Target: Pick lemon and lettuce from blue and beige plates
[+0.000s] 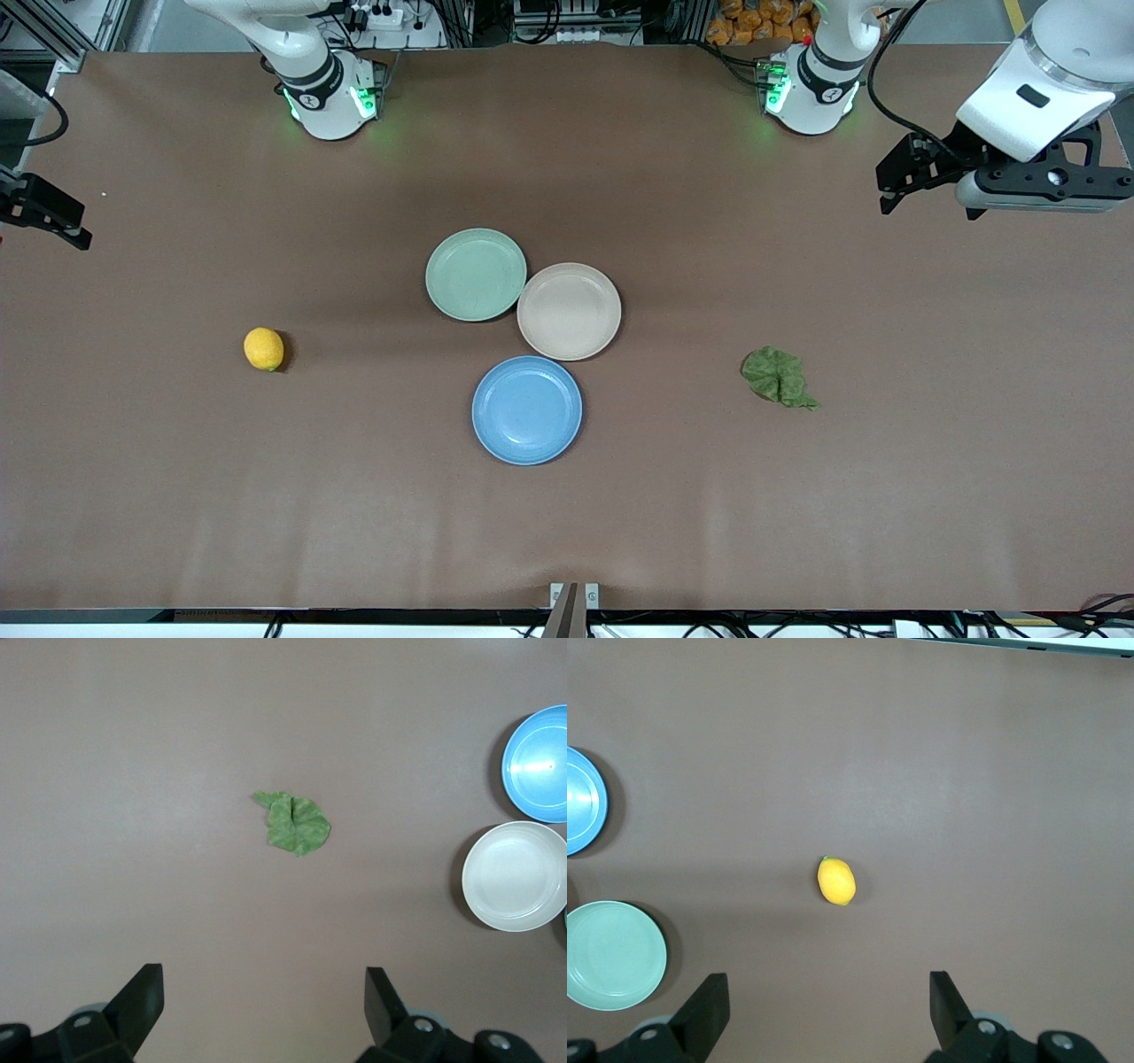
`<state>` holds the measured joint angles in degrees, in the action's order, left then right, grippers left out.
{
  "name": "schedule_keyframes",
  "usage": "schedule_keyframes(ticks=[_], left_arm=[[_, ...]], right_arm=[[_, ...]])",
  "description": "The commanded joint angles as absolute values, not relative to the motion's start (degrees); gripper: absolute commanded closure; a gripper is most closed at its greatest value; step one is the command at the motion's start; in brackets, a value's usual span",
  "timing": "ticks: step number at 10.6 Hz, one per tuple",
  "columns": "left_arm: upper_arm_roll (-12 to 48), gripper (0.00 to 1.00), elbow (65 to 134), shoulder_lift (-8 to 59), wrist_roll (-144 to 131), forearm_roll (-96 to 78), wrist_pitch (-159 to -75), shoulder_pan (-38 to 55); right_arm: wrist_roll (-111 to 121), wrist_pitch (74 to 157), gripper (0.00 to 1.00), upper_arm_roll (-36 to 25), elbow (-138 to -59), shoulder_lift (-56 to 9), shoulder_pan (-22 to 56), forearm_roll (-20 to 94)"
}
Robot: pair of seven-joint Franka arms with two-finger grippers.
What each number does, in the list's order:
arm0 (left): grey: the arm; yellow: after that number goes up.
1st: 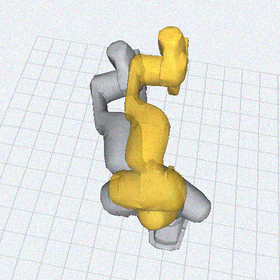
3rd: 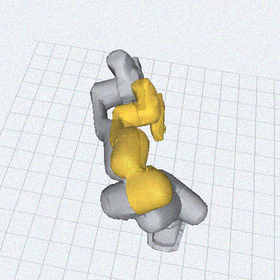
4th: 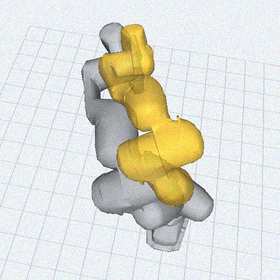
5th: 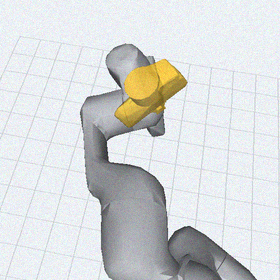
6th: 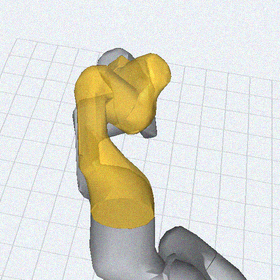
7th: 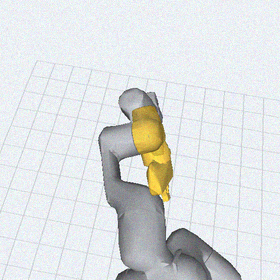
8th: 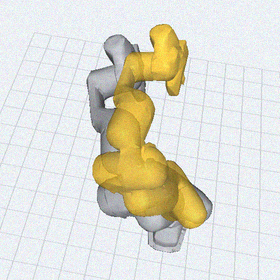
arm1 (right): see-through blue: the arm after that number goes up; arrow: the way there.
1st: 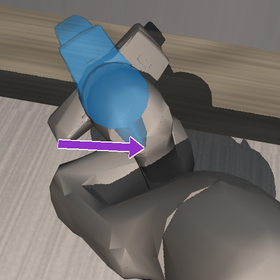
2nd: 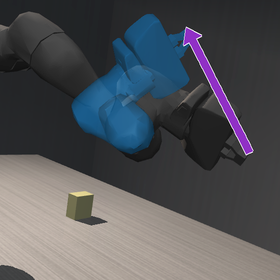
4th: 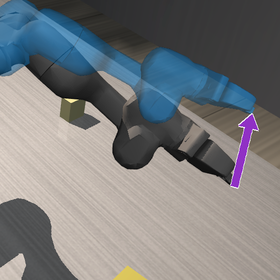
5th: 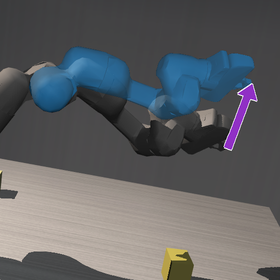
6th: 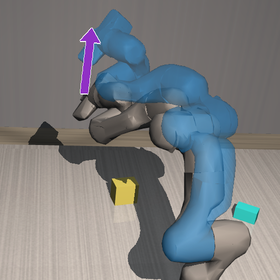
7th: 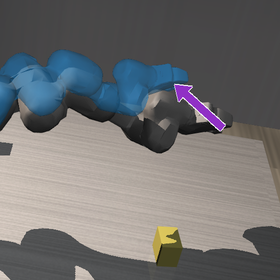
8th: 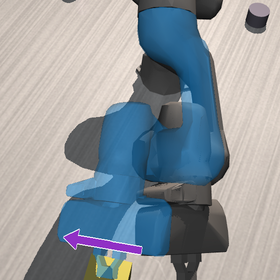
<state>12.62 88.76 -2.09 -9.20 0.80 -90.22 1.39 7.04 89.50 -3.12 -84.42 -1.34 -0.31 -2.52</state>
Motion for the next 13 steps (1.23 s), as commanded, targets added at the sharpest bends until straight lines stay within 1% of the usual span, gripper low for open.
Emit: schedule_keyframes(ticks=[1,5,7,13], left_arm=[[12.92,0.00,88.33,-2.20,-7.91,1.32,-89.47,0.97],[12.57,0.00,88.24,-2.20,-8.00,1.05,-89.47,0.97],[12.57,0.00,88.33,-2.20,-7.91,1.05,-89.47,0.97],[12.57,0.00,88.24,-2.11,-7.82,1.05,-89.47,0.53]], right_arm=[[6.42,87.81,0.00,-2.72,-84.11,-0.62,-1.14,-1.23],[6.33,85.26,0.00,-2.81,-84.02,-0.70,-1.23,-1.06],[4.85,84.47,0.00,-3.51,-83.23,-0.79,-1.67,2.27],[3.52,84.11,0.00,-3.78,-82.27,-0.97,-1.67,3.08]])
